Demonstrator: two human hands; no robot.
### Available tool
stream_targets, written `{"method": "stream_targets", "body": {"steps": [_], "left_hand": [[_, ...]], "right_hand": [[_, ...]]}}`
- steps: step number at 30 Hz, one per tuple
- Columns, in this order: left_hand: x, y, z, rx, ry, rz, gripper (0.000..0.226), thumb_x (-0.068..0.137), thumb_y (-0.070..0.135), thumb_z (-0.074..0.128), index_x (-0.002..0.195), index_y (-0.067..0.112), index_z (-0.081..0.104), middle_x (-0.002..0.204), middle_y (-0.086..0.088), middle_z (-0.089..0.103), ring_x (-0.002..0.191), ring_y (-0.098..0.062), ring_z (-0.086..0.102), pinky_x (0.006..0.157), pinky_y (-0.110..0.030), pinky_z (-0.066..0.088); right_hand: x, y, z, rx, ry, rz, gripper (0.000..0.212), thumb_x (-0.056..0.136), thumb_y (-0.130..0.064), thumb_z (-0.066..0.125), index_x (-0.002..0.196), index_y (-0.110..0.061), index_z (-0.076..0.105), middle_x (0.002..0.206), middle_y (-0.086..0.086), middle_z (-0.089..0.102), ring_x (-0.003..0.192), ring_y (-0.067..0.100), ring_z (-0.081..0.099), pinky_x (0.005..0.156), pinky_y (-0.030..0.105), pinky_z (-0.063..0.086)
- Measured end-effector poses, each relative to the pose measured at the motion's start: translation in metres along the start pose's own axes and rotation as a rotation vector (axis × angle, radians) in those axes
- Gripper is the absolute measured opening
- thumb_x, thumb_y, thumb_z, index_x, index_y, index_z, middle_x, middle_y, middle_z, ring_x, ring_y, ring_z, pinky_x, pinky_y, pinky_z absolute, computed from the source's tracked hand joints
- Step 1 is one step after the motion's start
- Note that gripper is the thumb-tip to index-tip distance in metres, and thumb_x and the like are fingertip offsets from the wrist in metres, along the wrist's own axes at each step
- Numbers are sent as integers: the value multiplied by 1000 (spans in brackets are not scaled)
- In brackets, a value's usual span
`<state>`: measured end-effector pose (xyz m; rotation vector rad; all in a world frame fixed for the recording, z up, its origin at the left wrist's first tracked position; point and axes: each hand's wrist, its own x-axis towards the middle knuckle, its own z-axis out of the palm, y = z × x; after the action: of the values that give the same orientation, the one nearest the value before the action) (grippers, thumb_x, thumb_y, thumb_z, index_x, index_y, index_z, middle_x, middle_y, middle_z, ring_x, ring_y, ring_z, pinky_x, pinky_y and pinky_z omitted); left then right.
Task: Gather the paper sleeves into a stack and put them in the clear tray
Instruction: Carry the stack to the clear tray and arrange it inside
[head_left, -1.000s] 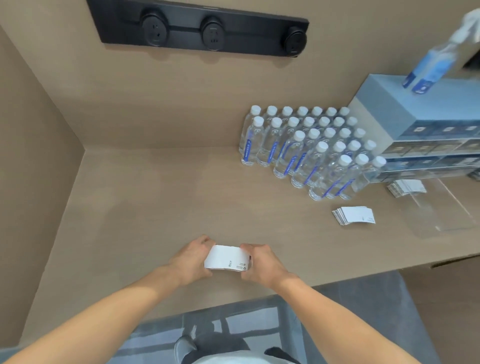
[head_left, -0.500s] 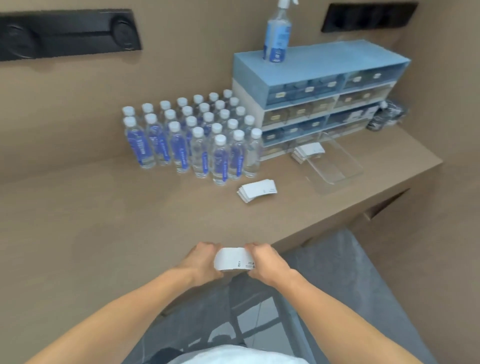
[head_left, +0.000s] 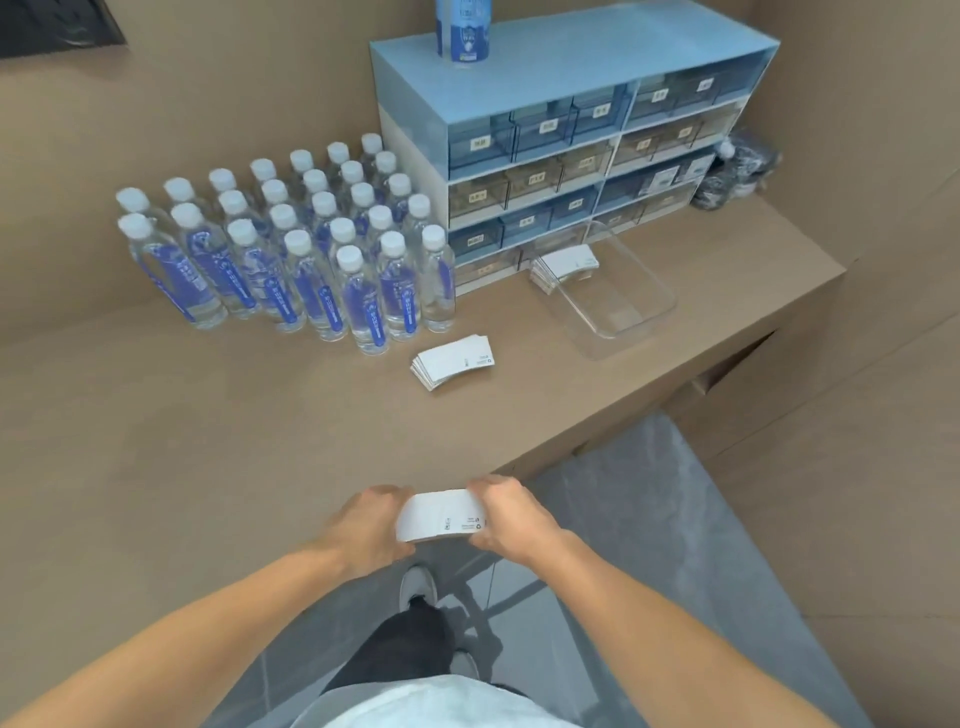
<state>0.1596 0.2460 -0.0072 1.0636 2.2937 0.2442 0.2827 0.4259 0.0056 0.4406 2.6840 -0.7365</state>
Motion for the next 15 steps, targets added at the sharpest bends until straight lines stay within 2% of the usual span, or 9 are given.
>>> {"method": "stream_targets", "body": {"steps": [2, 6, 10, 15], "left_hand": [[12, -8, -10, 5, 17, 12, 40, 70, 41, 70, 106, 32, 56, 97, 10, 60, 85, -13, 58, 70, -27, 50], [51, -13, -37, 5, 61, 26, 38, 68, 49, 66, 101, 34, 54, 97, 13, 59, 89, -12, 58, 70, -28, 50], [99, -15, -74, -13, 111, 35, 45, 67, 48, 66, 108, 33, 55, 105, 10, 62, 98, -15, 62, 78, -28, 51], [141, -25, -102, -10, 129, 8, 56, 72, 49, 66, 124, 39, 50, 109, 8, 67, 100, -18, 64, 78, -28, 51]], "right_hand": [[15, -1, -12, -3, -4, -13, 29, 75, -12, 71, 99, -8, 56, 100, 9, 59, 83, 26, 57, 64, 35, 48], [53, 3, -51, -44, -44, 34, 39, 75, -19, 72, 111, -16, 58, 107, 3, 59, 95, 25, 60, 74, 38, 55], [99, 6, -93, -104, 7, 56, 45, 74, -24, 72, 117, -22, 57, 115, 0, 61, 103, 25, 62, 79, 33, 52], [147, 5, -119, -155, 22, 51, 45, 75, -29, 71, 116, -21, 55, 117, 2, 61, 108, 27, 61, 81, 36, 54]]}}
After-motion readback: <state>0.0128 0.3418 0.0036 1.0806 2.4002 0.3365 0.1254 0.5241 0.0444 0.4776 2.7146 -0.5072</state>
